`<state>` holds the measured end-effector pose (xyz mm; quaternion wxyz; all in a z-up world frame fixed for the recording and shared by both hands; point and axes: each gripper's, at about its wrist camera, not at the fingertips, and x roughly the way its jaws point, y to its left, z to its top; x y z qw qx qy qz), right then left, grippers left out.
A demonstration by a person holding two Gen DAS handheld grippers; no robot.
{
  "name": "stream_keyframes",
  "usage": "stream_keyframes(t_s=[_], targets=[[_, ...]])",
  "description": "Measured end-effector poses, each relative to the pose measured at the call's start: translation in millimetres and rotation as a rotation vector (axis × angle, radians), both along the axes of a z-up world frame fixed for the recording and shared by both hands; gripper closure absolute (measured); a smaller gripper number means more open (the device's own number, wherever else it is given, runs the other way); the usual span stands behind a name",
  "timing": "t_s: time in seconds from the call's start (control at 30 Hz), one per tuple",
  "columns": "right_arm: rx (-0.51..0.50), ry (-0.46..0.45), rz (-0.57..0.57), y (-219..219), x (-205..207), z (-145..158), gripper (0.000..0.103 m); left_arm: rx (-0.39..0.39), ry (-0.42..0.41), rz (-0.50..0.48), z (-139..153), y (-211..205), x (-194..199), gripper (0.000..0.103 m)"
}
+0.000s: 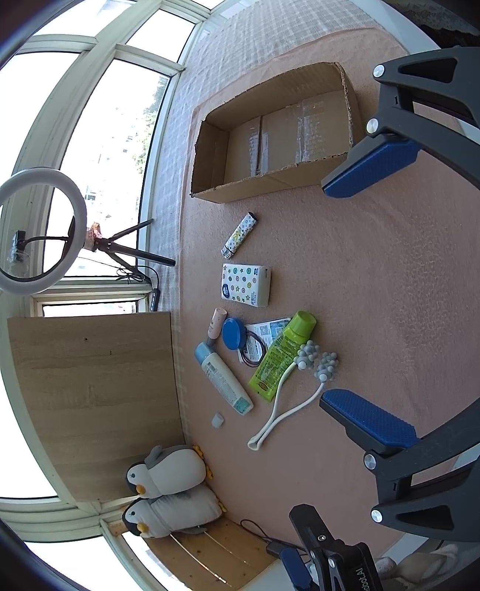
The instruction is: Organize objects
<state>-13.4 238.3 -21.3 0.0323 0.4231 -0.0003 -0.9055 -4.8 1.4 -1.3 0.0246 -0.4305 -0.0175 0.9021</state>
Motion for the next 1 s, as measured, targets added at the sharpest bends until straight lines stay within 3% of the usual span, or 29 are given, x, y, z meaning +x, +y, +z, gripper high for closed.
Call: stream_keyframes(t_s=[0.83, 1.0], targets=[[-0.010, 0.004, -0.026, 3.8, 2.8, -1.7, 0.001, 0.002, 0.007, 0.007, -2.5, -5.1, 5.7, 0.000], [-0.016, 0.005, -0.023, 4.4, 3.3, -2.7, 0.005, 0.002, 0.000, 0.005, -4.0, -4.5, 4.0, 0.000]])
